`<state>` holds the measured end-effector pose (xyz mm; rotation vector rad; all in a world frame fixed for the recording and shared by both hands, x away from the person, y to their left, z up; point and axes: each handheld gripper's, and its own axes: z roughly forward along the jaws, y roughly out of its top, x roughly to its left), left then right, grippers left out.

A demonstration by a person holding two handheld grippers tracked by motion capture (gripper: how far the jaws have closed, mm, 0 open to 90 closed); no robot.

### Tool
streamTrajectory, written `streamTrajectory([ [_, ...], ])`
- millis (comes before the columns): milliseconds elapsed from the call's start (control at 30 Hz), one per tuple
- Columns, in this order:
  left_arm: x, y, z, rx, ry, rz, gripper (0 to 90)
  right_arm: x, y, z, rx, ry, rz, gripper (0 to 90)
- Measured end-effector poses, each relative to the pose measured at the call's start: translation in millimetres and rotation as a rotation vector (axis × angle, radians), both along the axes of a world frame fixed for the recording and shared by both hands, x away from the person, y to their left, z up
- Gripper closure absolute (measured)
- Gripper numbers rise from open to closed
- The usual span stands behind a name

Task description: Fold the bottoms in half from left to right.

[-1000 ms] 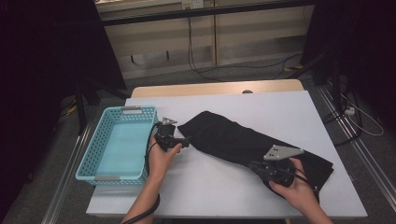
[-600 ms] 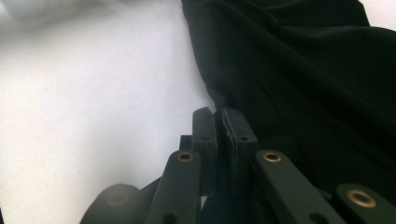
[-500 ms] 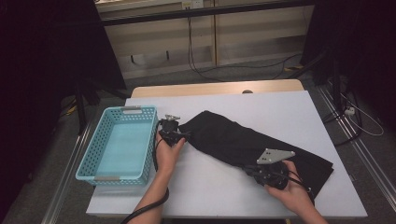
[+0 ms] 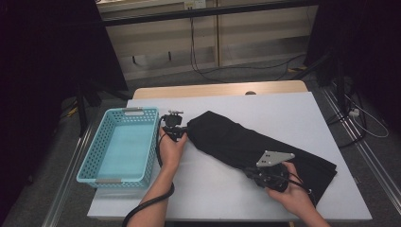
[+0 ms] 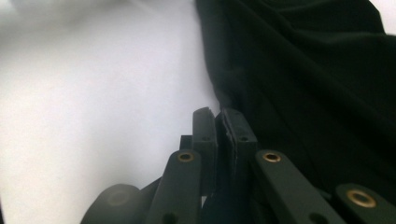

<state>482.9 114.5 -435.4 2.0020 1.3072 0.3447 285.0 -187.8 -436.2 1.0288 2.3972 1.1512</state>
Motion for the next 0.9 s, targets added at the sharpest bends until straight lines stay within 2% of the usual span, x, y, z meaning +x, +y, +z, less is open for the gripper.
streamTrajectory([
  [133,9.3,4.4,9.1,0.005,-0.019,0.006,84.3,-2.6,7.7,3.9,0.018,0.0,0.039,84.7],
  [267,19.1,7.1,8.3,0.02,-0.025,0.01,84.2,-3.5,13.7,3.9,0.048,0.016,0.07,82.9],
  [300,20.2,6.8,6.8,0.035,-0.024,0.008,83.6,-3.2,15.5,2.1,0.046,0.015,0.075,78.5],
  [400,21.0,5.7,0.3,0.036,-0.011,0.002,80.4,-4.3,18.1,-0.1,0.035,0.014,0.087,66.6],
  [433,21.4,4.6,-3.8,0.065,0.004,0.0,70.5,-4.8,17.3,0.5,0.03,0.004,0.071,59.5],
  [467,20.9,3.7,-6.0,0.068,0.004,0.007,50.3,-4.6,14.6,2.2,0.033,-0.001,0.047,53.8],
  [500,19.0,3.6,-7.1,0.08,-0.002,-0.003,42.1,-4.3,12.3,3.4,0.035,-0.001,0.038,53.5],
  [533,16.8,2.8,-8.2,0.086,-0.005,-0.013,42.2,-3.9,8.1,4.9,0.035,-0.011,0.02,52.0],
  [600,12.6,0.7,-8.9,0.069,0.009,-0.034,32.1,-1.1,-3.3,6.5,0.047,-0.011,-0.029,48.1],
  [667,7.9,-1.1,-7.1,0.075,-0.003,-0.053,23.7,1.9,-16.4,6.4,0.056,-0.007,-0.088,43.6],
  [767,1.9,-3.6,-4.3,0.074,-0.004,-0.08,19.0,5.2,-32.9,4.0,0.03,-0.004,-0.17,39.9],
  [900,-5.2,-1.7,-1.8,0.066,-0.015,-0.093,15.5,5.5,-49.2,1.2,0.007,-0.001,-0.224,39.7],
])
